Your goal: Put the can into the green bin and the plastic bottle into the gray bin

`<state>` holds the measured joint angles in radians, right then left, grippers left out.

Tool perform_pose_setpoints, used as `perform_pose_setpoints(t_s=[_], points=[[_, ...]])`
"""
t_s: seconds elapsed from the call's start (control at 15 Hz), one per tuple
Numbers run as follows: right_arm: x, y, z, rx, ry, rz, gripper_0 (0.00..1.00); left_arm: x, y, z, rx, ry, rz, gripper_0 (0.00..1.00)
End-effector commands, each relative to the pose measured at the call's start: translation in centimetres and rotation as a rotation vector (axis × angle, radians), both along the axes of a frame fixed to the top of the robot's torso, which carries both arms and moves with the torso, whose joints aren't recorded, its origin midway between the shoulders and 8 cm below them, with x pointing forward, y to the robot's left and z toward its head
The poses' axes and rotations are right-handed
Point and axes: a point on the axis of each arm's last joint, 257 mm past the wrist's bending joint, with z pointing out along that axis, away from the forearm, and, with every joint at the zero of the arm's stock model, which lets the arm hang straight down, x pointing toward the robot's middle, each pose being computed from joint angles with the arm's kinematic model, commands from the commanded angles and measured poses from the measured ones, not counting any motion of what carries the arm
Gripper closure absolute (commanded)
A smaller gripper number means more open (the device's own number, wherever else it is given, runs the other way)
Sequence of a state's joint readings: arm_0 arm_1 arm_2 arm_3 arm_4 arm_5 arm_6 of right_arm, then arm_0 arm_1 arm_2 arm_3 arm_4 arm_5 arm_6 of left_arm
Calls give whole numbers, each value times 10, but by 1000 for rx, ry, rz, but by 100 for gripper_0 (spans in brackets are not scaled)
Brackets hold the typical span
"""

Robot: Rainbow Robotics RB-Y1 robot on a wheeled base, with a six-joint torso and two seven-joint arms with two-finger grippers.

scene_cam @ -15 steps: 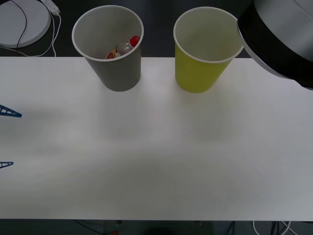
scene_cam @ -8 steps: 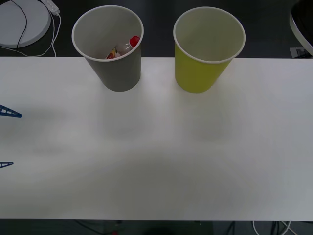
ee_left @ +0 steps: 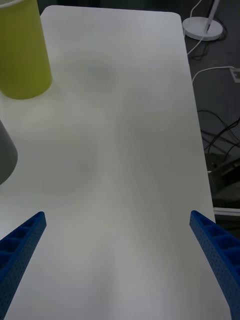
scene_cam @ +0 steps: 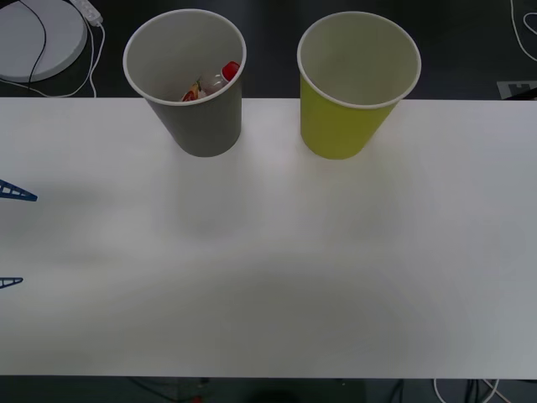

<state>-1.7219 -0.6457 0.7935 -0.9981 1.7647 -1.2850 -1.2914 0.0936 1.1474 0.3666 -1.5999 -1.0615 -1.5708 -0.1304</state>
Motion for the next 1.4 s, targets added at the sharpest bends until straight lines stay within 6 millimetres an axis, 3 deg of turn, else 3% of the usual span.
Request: perform_pose_setpoints(t_s=[0.07,0.67,1.4], points=[[-11,-25,-3,-10,-5,22,0,0,0,0,0,0,0,0],[-59,-108,-18,-19,-46,109,0,0,0,0,0,0,0,0],[-132,-182,-66,-30,-123,177,0,0,0,0,0,0,0,0]])
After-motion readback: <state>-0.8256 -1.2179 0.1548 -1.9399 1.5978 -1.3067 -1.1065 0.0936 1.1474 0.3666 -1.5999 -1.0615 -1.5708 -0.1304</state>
